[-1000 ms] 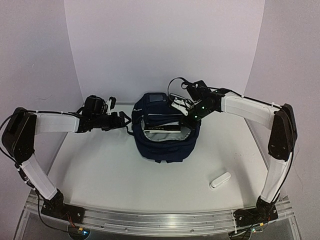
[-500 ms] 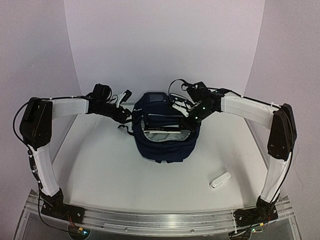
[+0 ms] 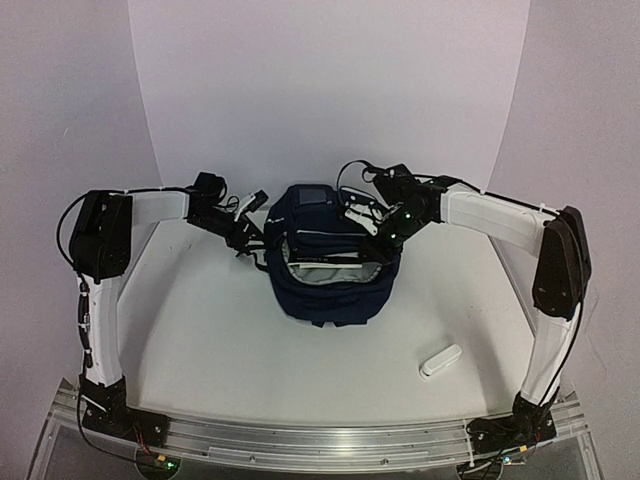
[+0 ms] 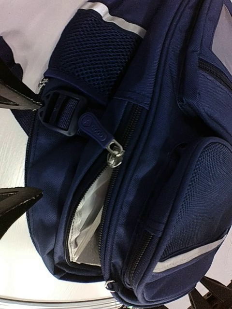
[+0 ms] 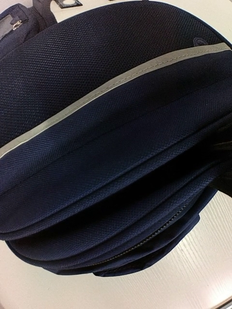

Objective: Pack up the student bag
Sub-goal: Zip the student bag at the center of the board.

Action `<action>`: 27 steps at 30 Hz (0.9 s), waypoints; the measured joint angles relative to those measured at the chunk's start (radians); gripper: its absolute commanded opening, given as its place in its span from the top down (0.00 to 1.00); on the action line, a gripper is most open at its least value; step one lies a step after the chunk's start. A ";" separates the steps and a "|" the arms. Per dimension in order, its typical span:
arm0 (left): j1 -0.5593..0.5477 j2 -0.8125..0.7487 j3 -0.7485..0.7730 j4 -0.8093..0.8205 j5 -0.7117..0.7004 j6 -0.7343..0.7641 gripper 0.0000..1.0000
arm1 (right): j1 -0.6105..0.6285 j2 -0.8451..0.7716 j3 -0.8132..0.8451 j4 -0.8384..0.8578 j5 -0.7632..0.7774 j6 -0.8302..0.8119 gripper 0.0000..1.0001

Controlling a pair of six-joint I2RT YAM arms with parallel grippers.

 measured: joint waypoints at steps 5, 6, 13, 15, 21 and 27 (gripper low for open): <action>0.000 0.037 0.059 -0.012 0.021 0.045 0.48 | -0.002 0.012 0.010 -0.016 -0.013 0.001 0.88; 0.000 0.044 0.075 -0.017 0.027 0.052 0.48 | -0.002 0.014 0.013 -0.020 -0.016 0.001 0.88; -0.004 0.073 0.147 -0.036 0.070 0.090 0.47 | -0.003 0.028 0.039 -0.045 -0.027 0.001 0.88; -0.009 0.078 0.149 -0.036 0.078 0.097 0.47 | -0.003 0.034 0.045 -0.051 -0.029 0.001 0.88; -0.041 0.136 0.188 -0.037 0.091 0.116 0.48 | -0.003 0.048 0.055 -0.064 -0.036 0.001 0.88; -0.062 0.169 0.201 -0.037 0.095 0.117 0.56 | -0.003 0.049 0.055 -0.068 -0.038 0.001 0.88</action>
